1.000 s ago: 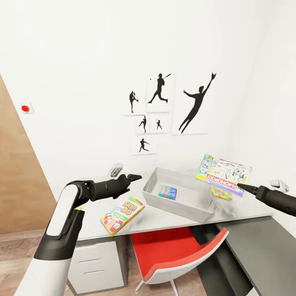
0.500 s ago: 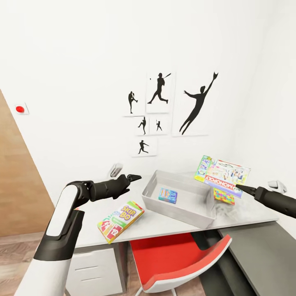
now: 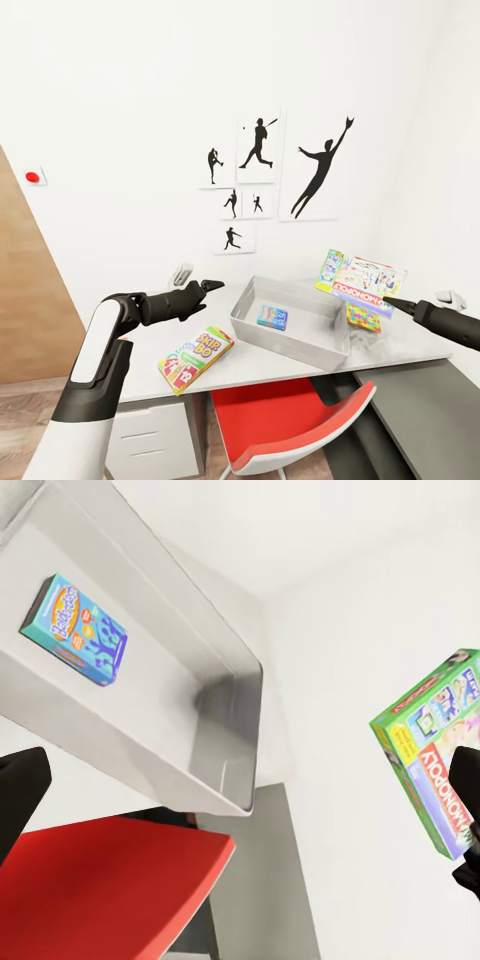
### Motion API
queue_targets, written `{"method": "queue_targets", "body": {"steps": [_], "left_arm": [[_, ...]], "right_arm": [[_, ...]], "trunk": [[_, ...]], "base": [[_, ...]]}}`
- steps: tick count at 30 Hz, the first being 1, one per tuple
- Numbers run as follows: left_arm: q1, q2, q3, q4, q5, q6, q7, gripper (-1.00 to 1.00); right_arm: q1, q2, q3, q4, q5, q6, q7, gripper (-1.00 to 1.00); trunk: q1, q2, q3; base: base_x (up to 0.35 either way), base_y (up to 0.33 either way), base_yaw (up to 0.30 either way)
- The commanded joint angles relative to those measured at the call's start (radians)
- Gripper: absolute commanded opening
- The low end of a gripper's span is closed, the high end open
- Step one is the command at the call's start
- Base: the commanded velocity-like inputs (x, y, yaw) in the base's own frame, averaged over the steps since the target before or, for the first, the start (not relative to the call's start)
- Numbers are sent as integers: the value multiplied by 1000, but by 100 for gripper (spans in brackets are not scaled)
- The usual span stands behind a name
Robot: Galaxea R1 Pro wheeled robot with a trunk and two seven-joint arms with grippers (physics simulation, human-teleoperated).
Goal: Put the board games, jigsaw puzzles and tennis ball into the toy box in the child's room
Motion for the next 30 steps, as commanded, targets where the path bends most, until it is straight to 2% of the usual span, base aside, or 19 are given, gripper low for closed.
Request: {"method": "queue_targets", "body": {"steps": [1,4,5,16,30], "left_arm": [[-1,-1,1,-1,9,2,10,100],[-1,0,3,-1,11,1,10,100],[-1,0,4,0,11,1,10,100],[0,1,5,9,11,1,10,100],[3,1,6,10,10,1,10,100]], "right_arm": [[-2,0,-1,0,8,4,10,-100],[-3,1,5,0,9,4,9,-100],[-4,0,26,0,10,4,7,-100],[-11,-1,46,9,10,4,3,-100],[-13,-2,55,17,11,4,2,-100]], "trunk": [[1,-2,-2],[1,-2,-2],[1,-2,-2],[1,-2,-2],[1,-2,-2]], "base": [[0,0,0],[0,0,0],[0,0,0],[15,0,0],[262,0,0]]}}
